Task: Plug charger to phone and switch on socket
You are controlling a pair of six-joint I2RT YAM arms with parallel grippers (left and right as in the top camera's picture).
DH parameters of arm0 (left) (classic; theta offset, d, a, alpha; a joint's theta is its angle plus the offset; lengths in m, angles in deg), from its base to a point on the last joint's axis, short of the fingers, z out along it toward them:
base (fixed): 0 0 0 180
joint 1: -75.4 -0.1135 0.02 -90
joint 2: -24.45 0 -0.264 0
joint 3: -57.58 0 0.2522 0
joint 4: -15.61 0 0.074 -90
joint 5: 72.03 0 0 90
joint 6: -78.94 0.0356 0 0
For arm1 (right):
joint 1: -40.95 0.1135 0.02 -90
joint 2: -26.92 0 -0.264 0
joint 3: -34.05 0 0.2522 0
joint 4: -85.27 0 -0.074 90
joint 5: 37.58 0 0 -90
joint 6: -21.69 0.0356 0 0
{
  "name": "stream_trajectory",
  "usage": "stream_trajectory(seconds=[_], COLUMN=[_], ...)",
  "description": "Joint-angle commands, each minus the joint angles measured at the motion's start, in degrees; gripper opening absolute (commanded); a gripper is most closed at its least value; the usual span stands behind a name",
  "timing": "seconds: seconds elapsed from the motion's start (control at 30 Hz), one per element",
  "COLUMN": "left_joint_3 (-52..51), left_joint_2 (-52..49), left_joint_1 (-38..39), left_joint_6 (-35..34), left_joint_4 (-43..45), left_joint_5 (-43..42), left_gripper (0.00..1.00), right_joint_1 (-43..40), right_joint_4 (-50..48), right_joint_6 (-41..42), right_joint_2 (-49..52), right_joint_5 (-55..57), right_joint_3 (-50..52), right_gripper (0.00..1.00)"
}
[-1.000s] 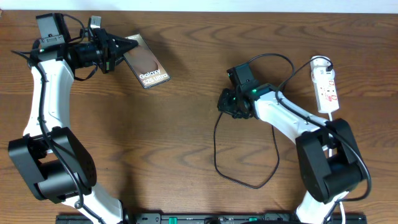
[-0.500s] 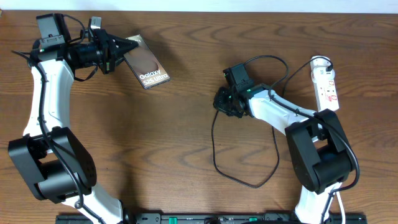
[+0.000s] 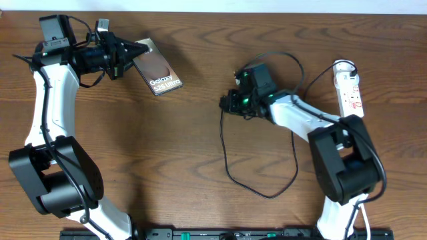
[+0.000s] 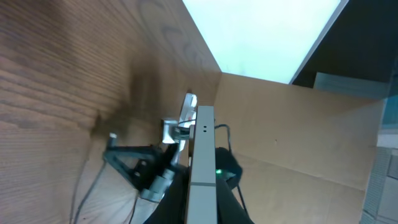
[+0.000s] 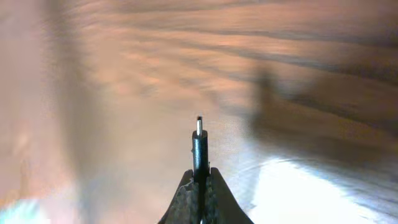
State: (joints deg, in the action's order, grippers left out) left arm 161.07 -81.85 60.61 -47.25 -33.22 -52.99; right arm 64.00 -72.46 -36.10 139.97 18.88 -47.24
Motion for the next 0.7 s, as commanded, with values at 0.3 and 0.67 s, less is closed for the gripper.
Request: stream_trajectory(seconds=[0.3,0.67], left_joint_3=[1.0,1.0], left_joint_2=[1.3,1.3], left_joint_1=[0.1,0.1], left_joint_6=[3.7,9.8], left_joint_4=[0.0,0.0], left_joint_5=[-16.1,-19.1], left_gripper=[0.07,0.07], right_joint_1=[-5.8,1.5], right_joint_4=[2.8,-2.3], right_joint_6=[-14.1,-7.0], right_joint_2=[-11.9,-11.9], right_joint_5=[-34.8,-41.9], right_joint_3=[0.7,0.7], right_gripper=[0.01,0.01])
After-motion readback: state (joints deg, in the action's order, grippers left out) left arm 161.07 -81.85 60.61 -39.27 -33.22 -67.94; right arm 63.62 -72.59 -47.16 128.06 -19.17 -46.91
